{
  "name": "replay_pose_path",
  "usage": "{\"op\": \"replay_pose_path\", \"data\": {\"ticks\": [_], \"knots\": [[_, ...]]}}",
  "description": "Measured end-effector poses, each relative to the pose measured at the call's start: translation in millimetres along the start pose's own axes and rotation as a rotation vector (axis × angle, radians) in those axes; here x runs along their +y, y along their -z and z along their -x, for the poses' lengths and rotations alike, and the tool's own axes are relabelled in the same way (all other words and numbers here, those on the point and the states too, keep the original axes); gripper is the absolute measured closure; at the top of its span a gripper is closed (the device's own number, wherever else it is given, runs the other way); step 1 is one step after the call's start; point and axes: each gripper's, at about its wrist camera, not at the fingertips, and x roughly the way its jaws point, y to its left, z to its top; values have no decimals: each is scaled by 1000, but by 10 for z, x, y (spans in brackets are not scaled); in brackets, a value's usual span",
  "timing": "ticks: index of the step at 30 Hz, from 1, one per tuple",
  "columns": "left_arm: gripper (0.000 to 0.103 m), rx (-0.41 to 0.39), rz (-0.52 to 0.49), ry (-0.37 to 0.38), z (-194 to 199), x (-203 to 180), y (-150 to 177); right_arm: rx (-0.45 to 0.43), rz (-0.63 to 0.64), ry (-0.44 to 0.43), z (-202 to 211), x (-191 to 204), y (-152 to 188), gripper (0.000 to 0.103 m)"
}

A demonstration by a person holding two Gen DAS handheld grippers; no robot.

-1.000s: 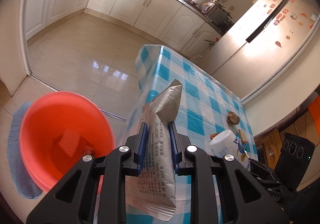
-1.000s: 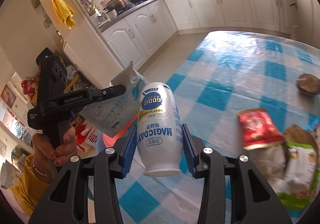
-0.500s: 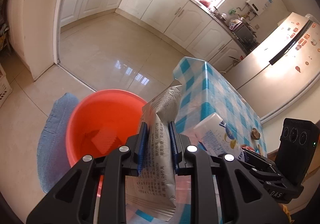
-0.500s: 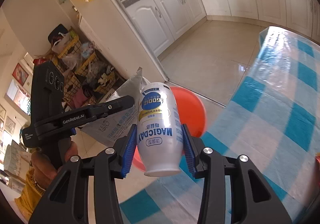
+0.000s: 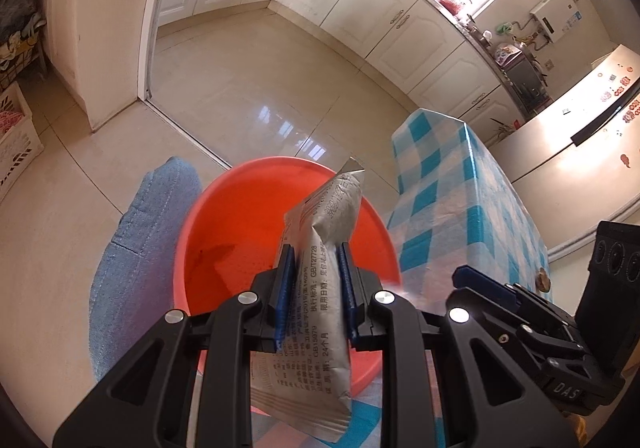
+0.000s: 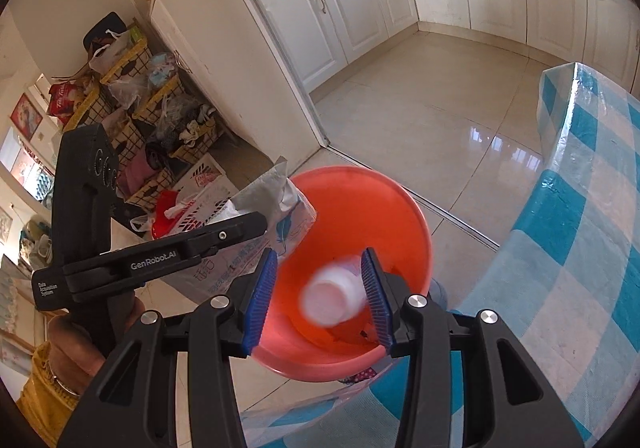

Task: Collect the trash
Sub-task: 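Carry packet and bottle to the orange bucket and open both tools, then move both empty tools back toward the table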

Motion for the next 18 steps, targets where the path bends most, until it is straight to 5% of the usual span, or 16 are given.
{"op": "replay_pose_path", "data": {"ticks": [2,5,11,18], "knots": [[75,8,-15,-28,-41,-2,0,-21,-2,6,51,5,10,44],[43,1,-20,-60,-54,17,15,-56,-12,8,142,35,1,30],[26,-74,-40,-112,68,-12,115,-132,-44,54,512,-70,114,22],[23,-208,-118,-147,450,-223,316,-198,-106,122,974,-295,433,14]]}}
